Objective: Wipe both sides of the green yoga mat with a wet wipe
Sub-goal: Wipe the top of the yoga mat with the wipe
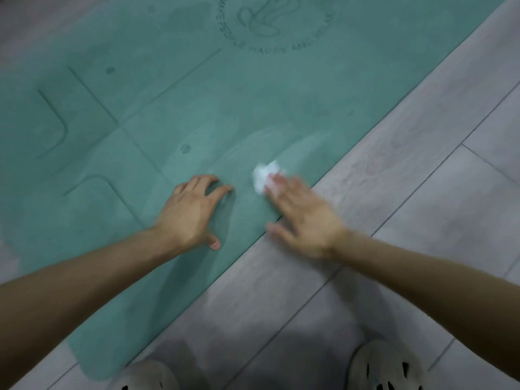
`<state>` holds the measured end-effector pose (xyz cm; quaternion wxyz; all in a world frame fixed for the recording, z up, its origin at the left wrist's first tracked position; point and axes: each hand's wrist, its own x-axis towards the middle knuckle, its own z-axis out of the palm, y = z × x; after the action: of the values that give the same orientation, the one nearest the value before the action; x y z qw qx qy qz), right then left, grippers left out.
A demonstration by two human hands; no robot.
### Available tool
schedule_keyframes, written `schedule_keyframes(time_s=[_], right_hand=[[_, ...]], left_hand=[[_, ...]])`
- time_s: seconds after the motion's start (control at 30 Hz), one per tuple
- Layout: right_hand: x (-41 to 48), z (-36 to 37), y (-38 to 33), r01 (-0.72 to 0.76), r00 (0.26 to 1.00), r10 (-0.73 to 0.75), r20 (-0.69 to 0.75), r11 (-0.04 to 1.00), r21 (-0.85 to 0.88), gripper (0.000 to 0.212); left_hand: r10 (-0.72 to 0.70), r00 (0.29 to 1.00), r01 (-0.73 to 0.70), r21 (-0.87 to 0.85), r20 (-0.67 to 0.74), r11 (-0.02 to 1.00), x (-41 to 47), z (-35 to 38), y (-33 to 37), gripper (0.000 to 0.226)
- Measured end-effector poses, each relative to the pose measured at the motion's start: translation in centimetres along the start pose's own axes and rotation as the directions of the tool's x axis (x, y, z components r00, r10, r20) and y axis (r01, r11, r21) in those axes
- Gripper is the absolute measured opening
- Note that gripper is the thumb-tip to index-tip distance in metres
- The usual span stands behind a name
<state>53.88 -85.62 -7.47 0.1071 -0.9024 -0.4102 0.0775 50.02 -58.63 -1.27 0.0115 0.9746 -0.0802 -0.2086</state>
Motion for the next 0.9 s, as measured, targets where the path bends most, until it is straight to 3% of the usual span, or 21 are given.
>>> schedule_keyframes(time_s=[0.07, 0.1, 0.13, 0.2, 0.27, 0.3, 0.33, 0.37, 0.43, 0.5, 0.53, 0.57, 0.63, 0.7, 0.77, 0.83, 0.87, 0.9], right_hand=[[-2.2, 0.4, -2.0, 0.321, 0.941, -0.313, 0.128, 0.946, -0.043, 0.080], [-2.4, -0.2, -0.9, 0.386, 0.919, -0.376, 0.120, 0.920, -0.069, 0.077], [-2.1, -0.8, 1.0, 0.345, 0.938, -0.339, 0.073, 0.933, -0.100, 0.074], [-1.0, -2.0, 6.0, 0.007, 0.997, -0.014, -0.075, 0.995, -0.101, 0.071], [-0.4, -3.5, 9.6, -0.399, 0.909, 0.395, -0.132, 0.917, -0.004, 0.076], [-0.3, -3.4, 9.4, -0.491, 0.861, 0.491, -0.130, 0.871, 0.038, 0.080], [-0.4, -2.7, 8.0, -0.474, 0.865, 0.479, -0.149, 0.878, 0.070, 0.082], [-0.7, -1.8, 5.6, -0.364, 0.918, 0.371, -0.143, 0.928, 0.073, 0.082], [-2.1, -0.1, 0.4, 0.015, 1.000, -0.015, -0.016, 0.999, 0.043, 0.081], [-2.9, 0.3, -1.3, 0.273, 0.958, -0.271, 0.090, 0.962, -0.009, 0.077], [-2.6, -0.5, -0.2, 0.318, 0.945, -0.314, 0.089, 0.948, -0.033, 0.073], [-2.2, -1.1, 1.7, 0.273, 0.961, -0.269, 0.066, 0.960, -0.063, 0.070], [-1.6, -2.4, 6.6, -0.032, 0.999, 0.033, 0.003, 0.995, -0.092, 0.068], [-1.1, -4.4, 10.9, -0.396, 0.918, 0.392, -0.061, 0.915, -0.073, 0.072], [-0.5, -5.0, 10.2, -0.544, 0.839, 0.543, -0.037, 0.839, -0.022, 0.079], [-0.3, -4.1, 5.8, -0.332, 0.943, 0.332, 0.022, 0.943, -0.019, 0.081], [-0.7, -3.5, 3.4, -0.126, 0.989, 0.127, 0.071, 0.992, -0.013, 0.080], [-1.2, -2.7, 1.6, 0.064, 0.986, -0.061, 0.154, 0.998, -0.015, 0.079]], left_hand=[[0.001, 1.000, -0.001, 0.024, -0.016, 1.000, 0.0, 0.3, 0.7, 0.131], [0.000, 0.999, 0.000, 0.021, -0.032, 1.000, -0.1, 0.5, 0.8, 0.130], [0.000, 0.999, 0.001, 0.015, -0.048, 1.000, -0.2, 0.5, 0.8, 0.128], [-0.005, 0.999, 0.005, 0.004, -0.052, 1.000, 0.1, 0.7, 0.8, 0.126], [-0.013, 0.999, 0.012, -0.014, -0.039, 1.000, 0.3, 0.7, 0.7, 0.126], [-0.013, 0.999, 0.012, -0.020, -0.037, 1.000, 0.3, 0.7, 0.7, 0.127], [-0.013, 0.999, 0.012, -0.025, -0.035, 1.000, 0.2, 0.6, 0.8, 0.127], [-0.013, 0.999, 0.012, -0.031, -0.038, 0.999, 0.0, 0.5, 0.9, 0.128], [-0.008, 0.999, 0.006, -0.050, -0.043, 0.999, -0.4, 0.4, 0.9, 0.129], [-0.006, 1.000, 0.005, -0.057, -0.030, 0.998, -0.6, 0.5, 0.9, 0.129], [-0.006, 1.000, 0.005, -0.064, -0.019, 0.998, -0.8, 0.5, 0.8, 0.128], [-0.006, 1.000, 0.005, -0.078, -0.016, 0.997, -0.9, 0.7, 0.7, 0.128], [0.010, 0.999, -0.015, -0.096, -0.044, 0.995, -0.7, 0.8, 0.4, 0.126], [0.040, 0.997, -0.045, -0.093, -0.061, 0.995, -0.3, 1.0, 0.0, 0.124], [0.050, 0.997, -0.056, -0.105, -0.060, 0.993, -0.7, 1.3, -0.6, 0.121], [0.068, 0.996, -0.074, -0.116, -0.052, 0.991, -1.2, 1.4, -0.7, 0.118], [0.084, 0.995, -0.089, -0.110, -0.052, 0.990, -1.2, 1.2, -0.6, 0.117], [0.100, 0.993, -0.106, -0.102, -0.056, 0.989, -1.1, 1.1, -0.8, 0.117]])
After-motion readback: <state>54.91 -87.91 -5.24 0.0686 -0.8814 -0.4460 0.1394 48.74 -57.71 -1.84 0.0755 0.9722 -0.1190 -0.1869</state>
